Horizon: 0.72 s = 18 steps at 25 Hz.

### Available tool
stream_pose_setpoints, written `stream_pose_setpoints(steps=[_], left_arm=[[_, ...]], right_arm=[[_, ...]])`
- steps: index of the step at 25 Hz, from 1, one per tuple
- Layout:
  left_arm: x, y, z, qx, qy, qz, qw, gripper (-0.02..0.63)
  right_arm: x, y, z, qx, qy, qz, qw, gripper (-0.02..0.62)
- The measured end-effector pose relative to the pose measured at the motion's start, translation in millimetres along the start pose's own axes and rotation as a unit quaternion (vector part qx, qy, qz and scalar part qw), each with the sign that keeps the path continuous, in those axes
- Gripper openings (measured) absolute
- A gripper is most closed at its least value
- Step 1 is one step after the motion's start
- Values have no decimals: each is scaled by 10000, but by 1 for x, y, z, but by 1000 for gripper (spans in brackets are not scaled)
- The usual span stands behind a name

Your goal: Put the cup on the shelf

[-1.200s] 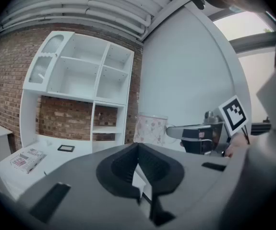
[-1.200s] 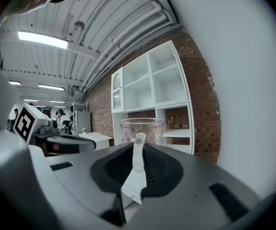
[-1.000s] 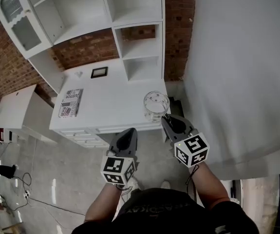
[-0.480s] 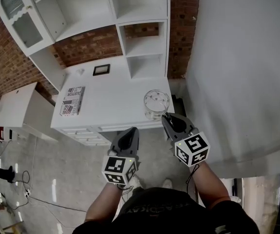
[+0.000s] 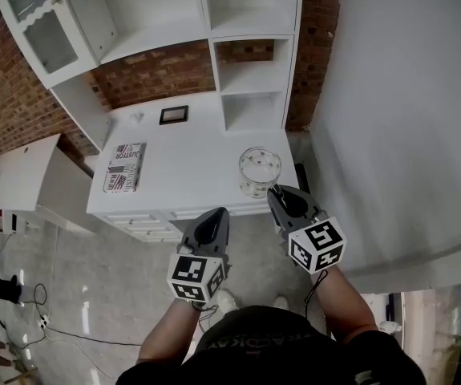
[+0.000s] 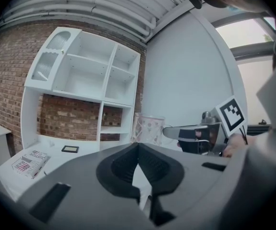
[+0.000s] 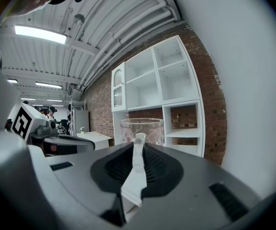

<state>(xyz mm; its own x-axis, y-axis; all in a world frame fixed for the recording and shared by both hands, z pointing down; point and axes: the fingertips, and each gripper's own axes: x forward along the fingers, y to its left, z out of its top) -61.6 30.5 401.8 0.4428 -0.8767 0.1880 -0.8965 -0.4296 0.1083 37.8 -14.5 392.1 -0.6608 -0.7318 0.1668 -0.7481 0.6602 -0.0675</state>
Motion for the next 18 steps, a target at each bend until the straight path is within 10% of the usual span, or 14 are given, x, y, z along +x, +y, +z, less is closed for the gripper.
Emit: stream_pose_setpoints(steps=[18], left_arm=[[-17,109,2,119,29,-326,9994,5]], right_arm=[[106,60,7,14,-15,-204,9998,37]])
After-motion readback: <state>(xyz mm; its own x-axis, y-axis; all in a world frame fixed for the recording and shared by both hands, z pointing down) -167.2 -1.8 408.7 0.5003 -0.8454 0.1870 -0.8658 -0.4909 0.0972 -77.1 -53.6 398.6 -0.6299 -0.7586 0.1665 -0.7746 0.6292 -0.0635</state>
